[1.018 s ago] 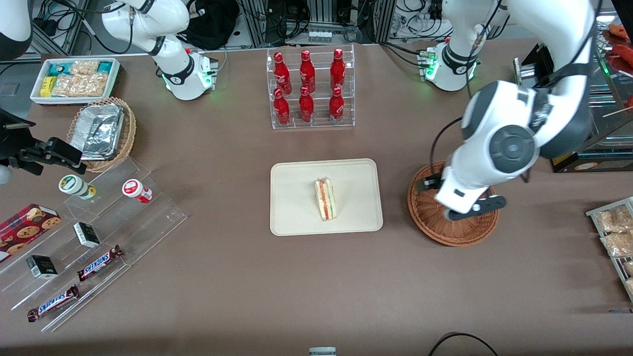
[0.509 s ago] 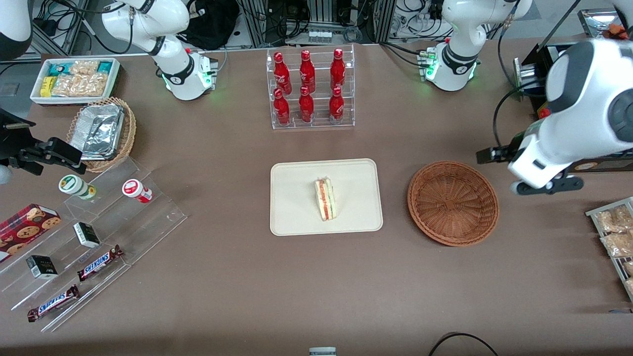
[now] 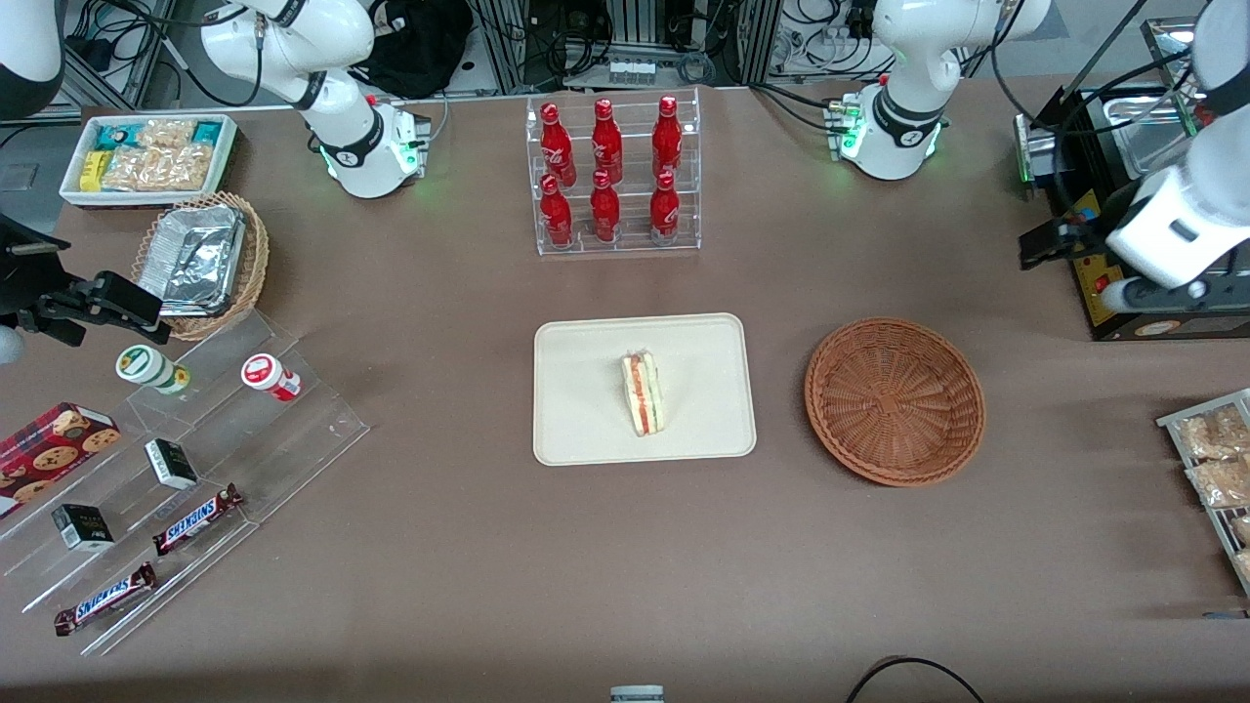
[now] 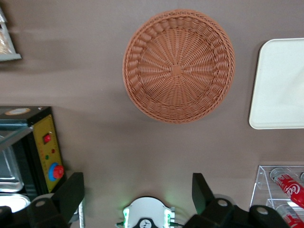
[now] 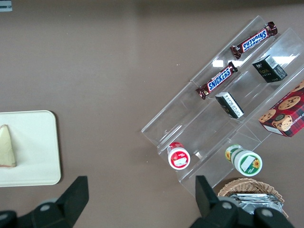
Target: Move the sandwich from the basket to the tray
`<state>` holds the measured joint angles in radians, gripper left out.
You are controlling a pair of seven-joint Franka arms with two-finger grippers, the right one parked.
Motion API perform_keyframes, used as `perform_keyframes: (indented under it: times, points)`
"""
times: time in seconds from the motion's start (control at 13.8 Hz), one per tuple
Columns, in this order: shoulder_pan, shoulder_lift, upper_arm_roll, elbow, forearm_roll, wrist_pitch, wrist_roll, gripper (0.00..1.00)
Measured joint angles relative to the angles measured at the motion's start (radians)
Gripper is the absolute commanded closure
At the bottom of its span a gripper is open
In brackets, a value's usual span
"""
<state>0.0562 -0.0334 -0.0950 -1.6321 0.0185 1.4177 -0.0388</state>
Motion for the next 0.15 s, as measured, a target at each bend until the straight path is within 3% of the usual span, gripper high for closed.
perform_keyframes:
  times: [0.15]
  points:
    - [0.0, -0.028, 0.006, 0.002, 0.002, 0.0, 0.01, 0.0]
